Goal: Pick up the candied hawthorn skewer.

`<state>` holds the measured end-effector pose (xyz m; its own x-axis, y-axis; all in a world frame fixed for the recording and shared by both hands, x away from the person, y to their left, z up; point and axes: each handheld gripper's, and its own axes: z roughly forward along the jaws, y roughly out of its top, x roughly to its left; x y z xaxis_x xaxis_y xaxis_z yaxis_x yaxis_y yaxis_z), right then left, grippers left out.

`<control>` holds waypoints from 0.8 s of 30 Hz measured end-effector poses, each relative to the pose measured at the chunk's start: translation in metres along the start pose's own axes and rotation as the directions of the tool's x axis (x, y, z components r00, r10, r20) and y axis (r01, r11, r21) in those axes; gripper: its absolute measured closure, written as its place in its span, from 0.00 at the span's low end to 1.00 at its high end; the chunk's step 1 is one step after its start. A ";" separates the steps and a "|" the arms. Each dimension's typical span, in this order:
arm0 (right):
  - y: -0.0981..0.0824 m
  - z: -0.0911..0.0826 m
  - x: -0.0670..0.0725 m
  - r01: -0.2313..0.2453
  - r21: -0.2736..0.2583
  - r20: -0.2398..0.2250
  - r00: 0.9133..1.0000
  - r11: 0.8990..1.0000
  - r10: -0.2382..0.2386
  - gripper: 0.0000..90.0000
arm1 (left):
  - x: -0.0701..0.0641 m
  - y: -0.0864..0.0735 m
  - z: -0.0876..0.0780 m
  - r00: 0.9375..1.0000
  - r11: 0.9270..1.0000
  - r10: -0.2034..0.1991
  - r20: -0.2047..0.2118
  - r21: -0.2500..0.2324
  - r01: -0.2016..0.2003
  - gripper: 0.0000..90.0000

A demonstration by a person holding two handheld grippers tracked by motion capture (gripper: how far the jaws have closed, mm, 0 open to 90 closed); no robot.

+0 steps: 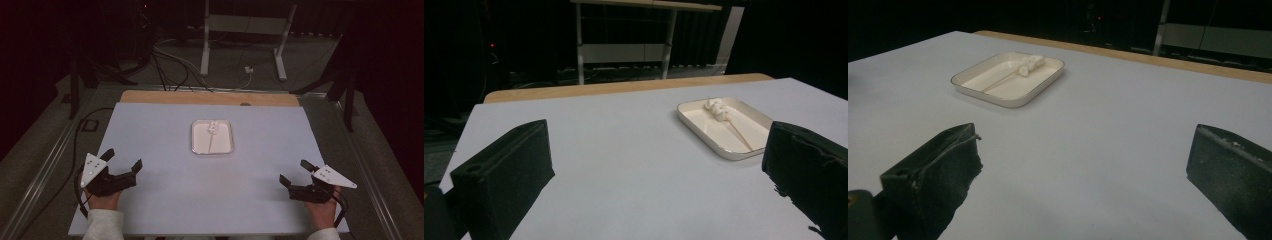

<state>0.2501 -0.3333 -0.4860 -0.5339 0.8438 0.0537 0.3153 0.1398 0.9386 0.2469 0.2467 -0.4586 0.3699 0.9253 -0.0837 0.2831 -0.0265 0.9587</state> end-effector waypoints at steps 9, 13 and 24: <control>-0.001 0.003 0.003 0.010 0.017 0.006 1.000 1.000 -0.011 0.01 | -0.008 0.006 0.009 0.999 0.999 0.031 0.015 0.037 -0.032 0.01; -0.001 0.002 0.004 0.011 0.018 0.010 1.000 1.000 -0.011 0.01 | -0.014 0.017 0.027 0.998 0.997 0.046 0.049 0.059 -0.049 0.01; -0.002 0.003 0.002 0.013 0.025 0.011 1.000 1.000 -0.014 0.01 | -0.046 0.038 0.103 0.978 0.976 0.130 0.162 0.151 -0.154 0.01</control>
<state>0.2504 -0.3302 -0.4883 -0.5297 0.8474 0.0372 0.3274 0.1639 0.9306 0.3317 0.1644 -0.4468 0.5416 0.8406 -0.0014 0.3528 -0.2258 0.9080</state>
